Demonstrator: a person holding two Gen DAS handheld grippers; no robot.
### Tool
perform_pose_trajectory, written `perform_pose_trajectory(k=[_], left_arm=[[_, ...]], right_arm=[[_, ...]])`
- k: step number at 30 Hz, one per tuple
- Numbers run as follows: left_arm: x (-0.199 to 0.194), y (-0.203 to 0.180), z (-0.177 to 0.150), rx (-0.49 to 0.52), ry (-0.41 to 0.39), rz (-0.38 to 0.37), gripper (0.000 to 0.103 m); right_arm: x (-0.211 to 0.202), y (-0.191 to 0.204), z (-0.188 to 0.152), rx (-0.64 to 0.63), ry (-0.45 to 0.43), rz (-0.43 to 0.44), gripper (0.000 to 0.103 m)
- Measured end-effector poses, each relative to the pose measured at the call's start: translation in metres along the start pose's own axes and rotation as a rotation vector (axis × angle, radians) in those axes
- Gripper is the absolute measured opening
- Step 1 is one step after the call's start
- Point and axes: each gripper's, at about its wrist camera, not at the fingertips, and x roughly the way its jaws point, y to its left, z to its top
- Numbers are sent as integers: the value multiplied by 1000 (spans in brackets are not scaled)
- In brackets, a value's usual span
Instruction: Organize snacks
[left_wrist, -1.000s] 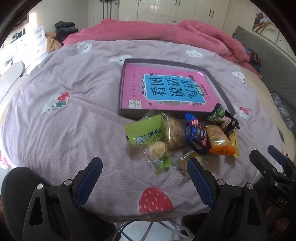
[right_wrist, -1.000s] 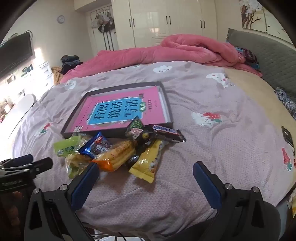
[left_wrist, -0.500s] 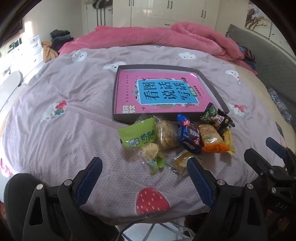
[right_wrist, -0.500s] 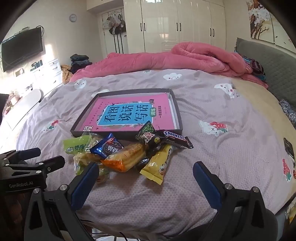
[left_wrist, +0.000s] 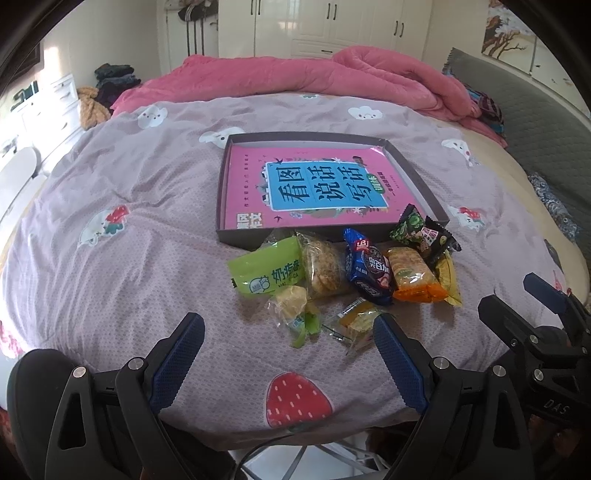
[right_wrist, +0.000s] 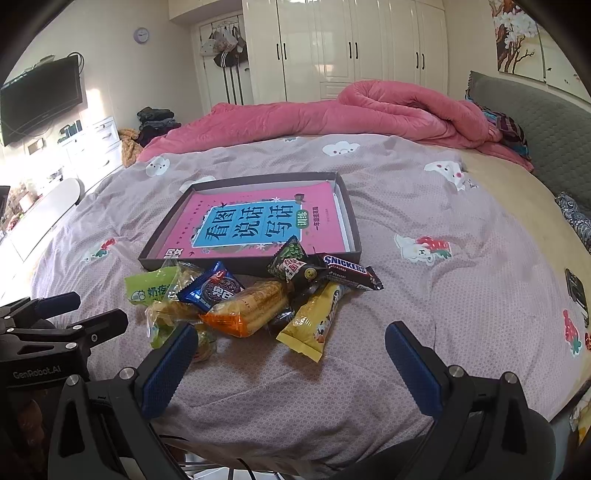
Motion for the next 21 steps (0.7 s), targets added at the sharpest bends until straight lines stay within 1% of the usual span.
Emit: perform_pose_trajectory(k=[21], left_arm=[[0, -4, -2, 10, 1, -11, 93]], right_arm=[[0, 0, 0, 2, 0, 1, 102]])
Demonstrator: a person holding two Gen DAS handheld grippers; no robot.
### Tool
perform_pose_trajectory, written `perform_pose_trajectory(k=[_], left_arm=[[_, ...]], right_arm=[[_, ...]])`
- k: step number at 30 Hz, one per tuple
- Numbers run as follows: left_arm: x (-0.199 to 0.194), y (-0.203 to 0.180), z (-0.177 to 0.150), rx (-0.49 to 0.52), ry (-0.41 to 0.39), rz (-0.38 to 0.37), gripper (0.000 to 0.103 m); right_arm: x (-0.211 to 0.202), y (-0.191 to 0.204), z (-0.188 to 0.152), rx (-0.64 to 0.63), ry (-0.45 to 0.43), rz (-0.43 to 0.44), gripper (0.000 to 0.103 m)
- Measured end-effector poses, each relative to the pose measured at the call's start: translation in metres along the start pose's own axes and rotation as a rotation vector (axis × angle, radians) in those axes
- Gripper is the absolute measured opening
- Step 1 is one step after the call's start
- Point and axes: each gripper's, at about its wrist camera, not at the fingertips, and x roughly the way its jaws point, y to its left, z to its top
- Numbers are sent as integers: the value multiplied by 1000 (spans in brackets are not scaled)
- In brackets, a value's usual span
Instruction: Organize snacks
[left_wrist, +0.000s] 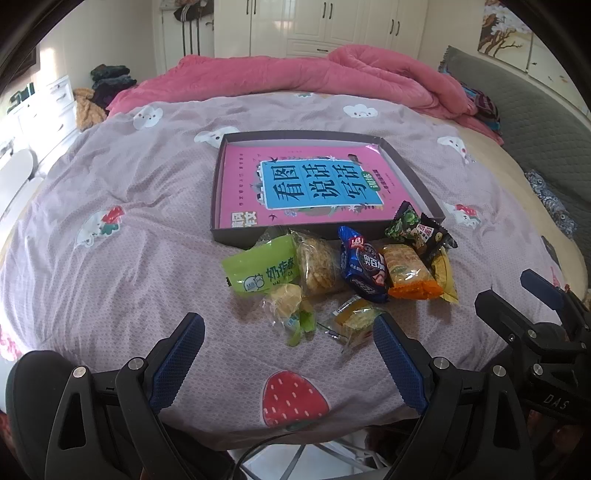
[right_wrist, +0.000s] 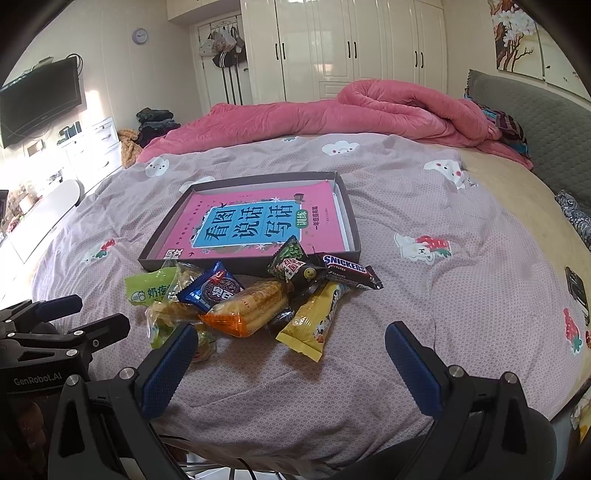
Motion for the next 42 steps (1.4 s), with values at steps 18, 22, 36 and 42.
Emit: perform_pose_trajectory(k=[18, 22, 36, 42], left_arm=[[9, 3, -1, -14, 35, -28, 93], [12, 1, -3, -6, 48, -42, 93], [37, -24, -8, 59, 120, -104, 93], [52, -33, -7, 73, 147, -107, 93]], right_arm=[[7, -10, 0, 64, 24, 0, 102], [10, -14, -1, 84, 35, -4, 102], [24, -38, -2, 182, 79, -28, 102], [33, -43, -1, 204, 110, -32, 102]])
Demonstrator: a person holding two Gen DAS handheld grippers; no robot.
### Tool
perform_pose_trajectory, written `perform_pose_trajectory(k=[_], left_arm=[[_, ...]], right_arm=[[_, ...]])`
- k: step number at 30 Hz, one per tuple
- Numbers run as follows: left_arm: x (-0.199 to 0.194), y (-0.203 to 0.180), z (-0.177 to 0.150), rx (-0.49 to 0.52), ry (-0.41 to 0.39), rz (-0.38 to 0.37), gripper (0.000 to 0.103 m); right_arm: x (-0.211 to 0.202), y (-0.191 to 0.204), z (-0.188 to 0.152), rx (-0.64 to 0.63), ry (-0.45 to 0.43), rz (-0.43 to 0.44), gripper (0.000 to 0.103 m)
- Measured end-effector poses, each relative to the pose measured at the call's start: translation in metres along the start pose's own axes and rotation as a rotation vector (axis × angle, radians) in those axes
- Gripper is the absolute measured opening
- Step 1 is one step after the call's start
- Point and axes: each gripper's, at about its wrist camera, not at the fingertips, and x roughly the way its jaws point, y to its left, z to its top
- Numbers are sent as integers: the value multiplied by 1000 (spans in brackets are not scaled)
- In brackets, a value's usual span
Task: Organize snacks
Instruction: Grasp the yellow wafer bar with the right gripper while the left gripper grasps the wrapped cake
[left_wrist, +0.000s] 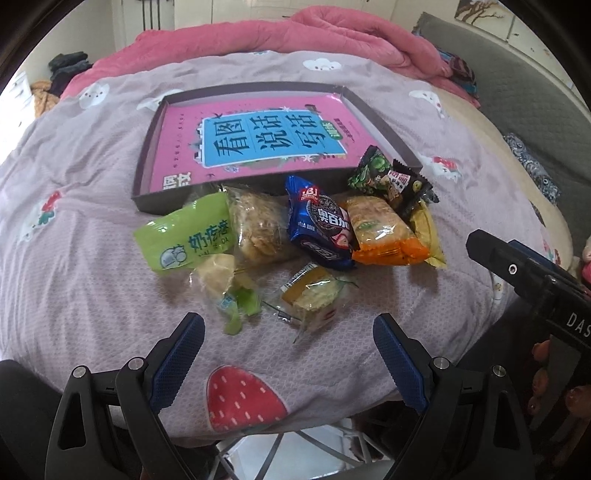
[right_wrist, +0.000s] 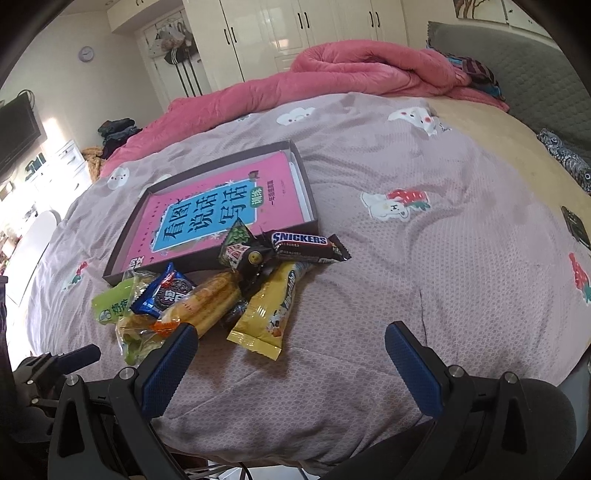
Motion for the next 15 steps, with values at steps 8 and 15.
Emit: perform_pose_trajectory(k=[8, 15], left_arm=[[11, -2, 6, 8, 9, -11, 93], [16, -4, 8, 18, 13, -24, 90]], right_arm=[[26, -4, 10, 3, 50, -31, 97], [47, 0, 15, 7, 87, 25, 75]])
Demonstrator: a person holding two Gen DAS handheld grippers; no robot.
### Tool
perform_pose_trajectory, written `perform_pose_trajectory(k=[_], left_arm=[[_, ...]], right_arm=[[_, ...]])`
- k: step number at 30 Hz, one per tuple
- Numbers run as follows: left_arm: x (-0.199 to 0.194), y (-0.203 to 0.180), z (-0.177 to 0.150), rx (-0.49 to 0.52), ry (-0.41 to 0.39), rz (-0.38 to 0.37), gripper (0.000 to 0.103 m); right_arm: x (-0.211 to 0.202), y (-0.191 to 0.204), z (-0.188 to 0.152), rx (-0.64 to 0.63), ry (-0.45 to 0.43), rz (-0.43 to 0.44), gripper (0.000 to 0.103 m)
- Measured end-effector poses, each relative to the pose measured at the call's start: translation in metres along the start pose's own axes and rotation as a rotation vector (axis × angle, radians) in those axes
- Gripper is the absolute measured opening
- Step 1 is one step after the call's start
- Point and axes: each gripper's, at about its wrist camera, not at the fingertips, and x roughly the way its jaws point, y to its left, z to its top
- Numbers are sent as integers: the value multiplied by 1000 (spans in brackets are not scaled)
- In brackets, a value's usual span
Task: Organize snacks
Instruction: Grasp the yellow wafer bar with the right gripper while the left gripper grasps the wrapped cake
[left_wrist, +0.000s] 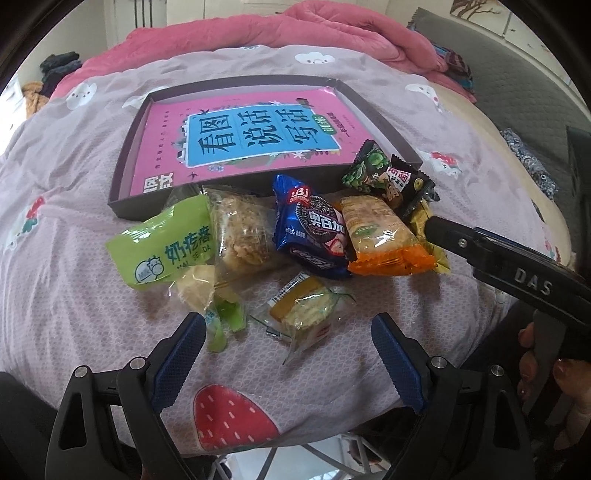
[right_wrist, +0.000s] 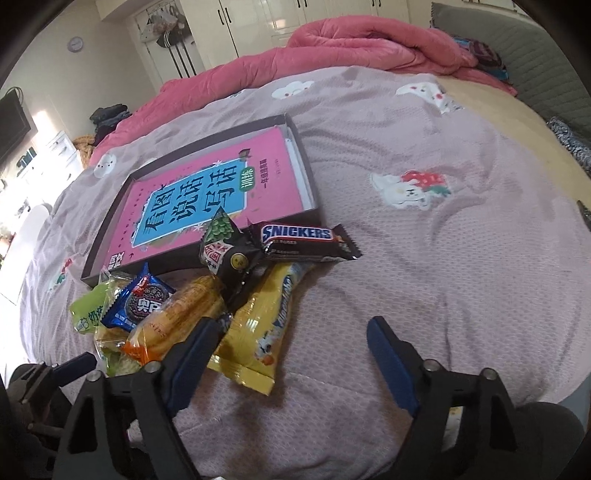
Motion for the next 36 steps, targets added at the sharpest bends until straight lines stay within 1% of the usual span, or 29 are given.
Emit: perform_pose_trajectory(k=[1, 3, 4, 5, 6, 7, 9, 11, 12, 14, 17, 21, 26, 29, 32, 33, 34, 36], left_arm=[[0, -1, 0, 3, -2, 1, 89], [1, -1, 1, 6, -3, 0, 88], [1, -2, 1, 7, -5, -2, 87], [2, -3, 2, 8, -3, -4, 87], [3, -3, 2, 9, 0, -7, 84], [4, -3, 3, 10, 2, -16, 76], [8, -3, 4, 11, 19, -24, 69], [11, -2, 4, 5, 27, -25, 69], [11, -2, 4, 4, 27, -25, 68], [13, 0, 5, -3, 27, -31, 67], [15, 2, 7, -15, 28, -42, 66], [19, 0, 9, -13, 33, -49, 64], [23, 1, 12, -25, 39, -59, 62], [24, 3, 14, -34, 32, -81, 58], [25, 4, 15, -41, 29, -98, 54], [25, 5, 15, -42, 28, -104, 52], [26, 6, 15, -43, 29, -107, 47], [25, 8, 13, -42, 29, -108, 46]], right_arm=[[3, 0, 1, 0, 7, 14, 73], [7, 1, 3, 0, 18, 27, 62], [10, 1, 3, 0, 24, 37, 60], [14, 2, 4, 1, 34, 46, 55], [16, 2, 5, 2, 39, 57, 49], [18, 3, 5, 0, 43, 67, 47], [22, 4, 6, -10, 57, 68, 39], [23, 3, 5, -9, 58, 65, 37], [22, 2, 5, -12, 59, 49, 34], [22, -3, 4, -8, 62, 25, 31], [27, -8, 5, 13, 82, 37, 31], [37, -8, 9, 6, 102, 44, 29], [40, -17, 13, 60, 95, 103, 23], [36, -22, 11, 89, 86, 141, 19], [32, -24, 7, 106, 89, 165, 19], [30, -24, 6, 106, 89, 173, 19], [28, -23, 5, 105, 88, 180, 19], [23, -21, 2, 104, 81, 198, 18]])
